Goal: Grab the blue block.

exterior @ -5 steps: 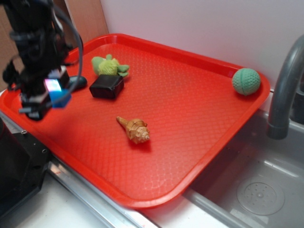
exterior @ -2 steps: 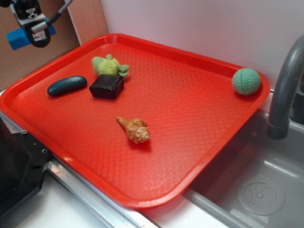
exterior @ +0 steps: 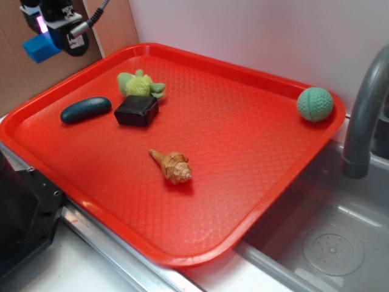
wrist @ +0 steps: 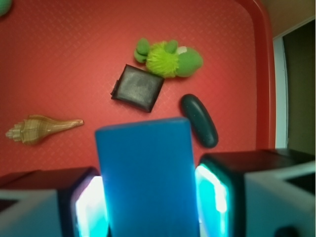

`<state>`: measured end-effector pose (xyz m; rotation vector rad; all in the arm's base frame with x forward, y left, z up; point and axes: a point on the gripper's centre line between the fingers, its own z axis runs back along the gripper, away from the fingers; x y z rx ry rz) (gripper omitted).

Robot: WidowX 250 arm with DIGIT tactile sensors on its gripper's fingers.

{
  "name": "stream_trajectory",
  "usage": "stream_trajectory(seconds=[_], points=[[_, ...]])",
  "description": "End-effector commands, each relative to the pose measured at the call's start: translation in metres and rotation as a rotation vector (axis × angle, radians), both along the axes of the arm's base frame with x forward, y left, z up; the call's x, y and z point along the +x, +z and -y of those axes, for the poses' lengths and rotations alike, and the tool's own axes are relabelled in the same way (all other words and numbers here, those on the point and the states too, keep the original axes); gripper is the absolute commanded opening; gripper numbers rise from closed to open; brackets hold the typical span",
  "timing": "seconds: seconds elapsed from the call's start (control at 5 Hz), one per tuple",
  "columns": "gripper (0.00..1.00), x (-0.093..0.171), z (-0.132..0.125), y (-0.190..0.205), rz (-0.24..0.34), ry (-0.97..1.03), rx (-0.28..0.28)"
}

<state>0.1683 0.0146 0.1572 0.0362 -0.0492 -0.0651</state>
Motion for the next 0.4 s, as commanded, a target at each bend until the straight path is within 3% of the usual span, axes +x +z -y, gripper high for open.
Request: stream_trajectory(seconds=[0.0,0.2], points=[[0.00,-0.0047,0.0066,0.0055,0.046,0.044,-0.035],[0.00,-0.0090,0.0066,0.0038,0.037,0.052,-0.017]])
